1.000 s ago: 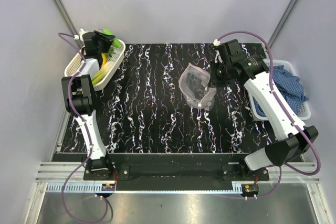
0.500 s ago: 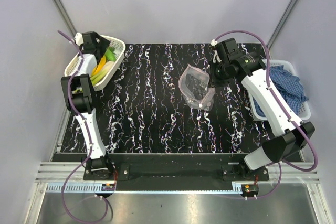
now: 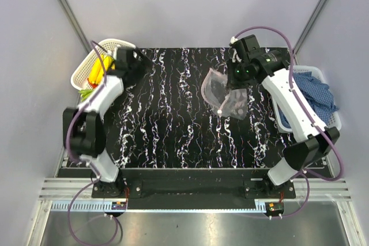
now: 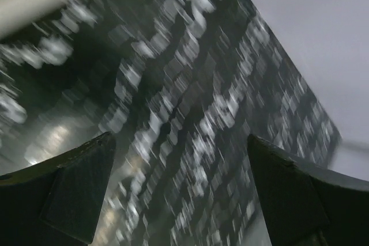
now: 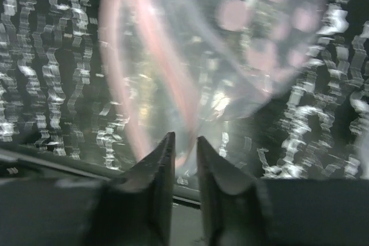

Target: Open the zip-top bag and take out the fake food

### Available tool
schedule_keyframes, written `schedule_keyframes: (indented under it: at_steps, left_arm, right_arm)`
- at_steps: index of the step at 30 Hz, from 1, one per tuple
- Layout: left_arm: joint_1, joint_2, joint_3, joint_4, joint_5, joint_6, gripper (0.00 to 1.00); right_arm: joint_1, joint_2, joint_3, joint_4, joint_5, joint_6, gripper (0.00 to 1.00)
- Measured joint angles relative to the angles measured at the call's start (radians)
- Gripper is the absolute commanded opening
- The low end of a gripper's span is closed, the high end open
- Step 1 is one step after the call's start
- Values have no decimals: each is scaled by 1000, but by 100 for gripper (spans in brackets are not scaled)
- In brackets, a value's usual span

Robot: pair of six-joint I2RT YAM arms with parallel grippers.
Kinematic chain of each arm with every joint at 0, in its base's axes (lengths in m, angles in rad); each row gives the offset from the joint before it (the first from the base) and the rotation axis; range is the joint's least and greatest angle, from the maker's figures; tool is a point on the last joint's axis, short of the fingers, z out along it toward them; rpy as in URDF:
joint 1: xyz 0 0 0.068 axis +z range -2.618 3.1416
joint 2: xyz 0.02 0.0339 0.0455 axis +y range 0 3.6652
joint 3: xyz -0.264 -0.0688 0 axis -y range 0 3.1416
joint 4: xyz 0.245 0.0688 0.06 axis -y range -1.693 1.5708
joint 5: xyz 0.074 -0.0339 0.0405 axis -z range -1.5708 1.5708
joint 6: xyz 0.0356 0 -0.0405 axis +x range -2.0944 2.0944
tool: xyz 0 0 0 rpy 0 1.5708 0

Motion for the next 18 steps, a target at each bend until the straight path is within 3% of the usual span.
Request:
schedule_keyframes:
  at_steps: [3,5,6,7,12,18]
  left_arm:
    - [-143,-198,-149,-13,36,-4,99]
    - [-203,-333,-219,-42,45,-4,99]
    - [-218,-404,-246,-54,44,-3,99]
    - [-234,-497,-283,-69,35,-2,99]
    - [-340,-835,-385,-108,13,11,99]
    - [-540,-1000,-497,-146,36,-4,99]
  right_arm:
    - [0,66,26,42,-97,37,49]
    - [0,116,48,78,-186,72,66]
    - [0,132,50,100,-221,91,78]
    - [2,143,50,119,-252,106,100]
    - [6,101,17,174,-277,149,100]
    - [6,-161,-265,259,-261,203,100]
